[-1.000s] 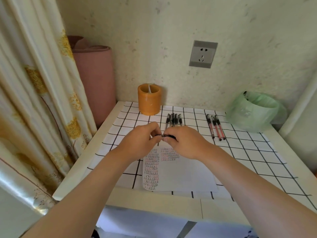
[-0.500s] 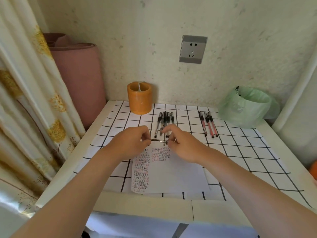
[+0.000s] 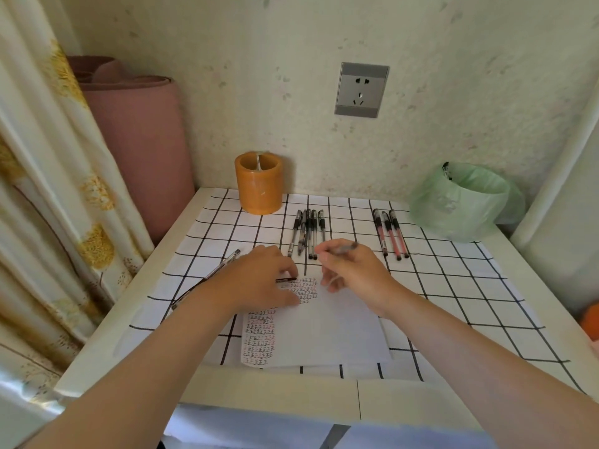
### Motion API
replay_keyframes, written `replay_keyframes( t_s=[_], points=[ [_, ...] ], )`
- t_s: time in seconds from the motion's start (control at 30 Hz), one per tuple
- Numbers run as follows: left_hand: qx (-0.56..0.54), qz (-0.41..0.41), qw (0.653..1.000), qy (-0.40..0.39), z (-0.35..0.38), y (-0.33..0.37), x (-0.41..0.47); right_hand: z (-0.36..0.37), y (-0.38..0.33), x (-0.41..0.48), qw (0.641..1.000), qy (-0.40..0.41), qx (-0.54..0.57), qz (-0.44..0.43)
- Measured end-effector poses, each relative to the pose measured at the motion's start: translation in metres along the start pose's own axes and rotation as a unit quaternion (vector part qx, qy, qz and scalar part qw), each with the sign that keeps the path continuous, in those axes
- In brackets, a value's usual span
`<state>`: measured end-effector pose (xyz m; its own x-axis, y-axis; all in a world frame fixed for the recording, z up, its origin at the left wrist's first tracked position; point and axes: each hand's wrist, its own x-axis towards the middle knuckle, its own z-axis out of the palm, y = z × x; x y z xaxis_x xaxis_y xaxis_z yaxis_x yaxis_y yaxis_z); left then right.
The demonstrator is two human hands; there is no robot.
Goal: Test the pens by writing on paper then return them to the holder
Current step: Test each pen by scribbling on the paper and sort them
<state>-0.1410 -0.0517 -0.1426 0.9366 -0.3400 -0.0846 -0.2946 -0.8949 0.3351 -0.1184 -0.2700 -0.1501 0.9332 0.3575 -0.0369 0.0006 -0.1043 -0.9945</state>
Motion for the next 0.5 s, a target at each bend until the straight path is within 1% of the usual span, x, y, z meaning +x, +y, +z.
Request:
replay_keyframes(
  t_s=[0.07, 0.23, 0.33, 0.43, 0.5],
  points=[
    [-0.019, 0.013, 1.000, -0.013, 0.003, 0.002, 0.001, 0.000, 0.003, -0.001, 1.000, 0.005, 0.020, 0.007],
    [0.004, 0.018, 1.000, -0.021, 0.006, 0.002, 0.004, 0.001, 0.014, -0.005, 0.999, 0.000, -0.049, 0.014],
    [0.008, 0.019, 1.000, -0.021, 0.007, 0.002, 0.006, 0.002, 0.016, -0.007, 0.997, -0.009, -0.080, -0.001],
    [0.010, 0.030, 0.999, -0.014, 0.007, 0.004, 0.007, 0.004, 0.019, -0.009, 0.991, -0.030, -0.123, -0.035],
    [-0.005, 0.043, 0.999, -0.010, 0.006, 0.006, 0.007, 0.006, 0.020, -0.011, 0.988, -0.035, -0.142, -0.053]
  ],
)
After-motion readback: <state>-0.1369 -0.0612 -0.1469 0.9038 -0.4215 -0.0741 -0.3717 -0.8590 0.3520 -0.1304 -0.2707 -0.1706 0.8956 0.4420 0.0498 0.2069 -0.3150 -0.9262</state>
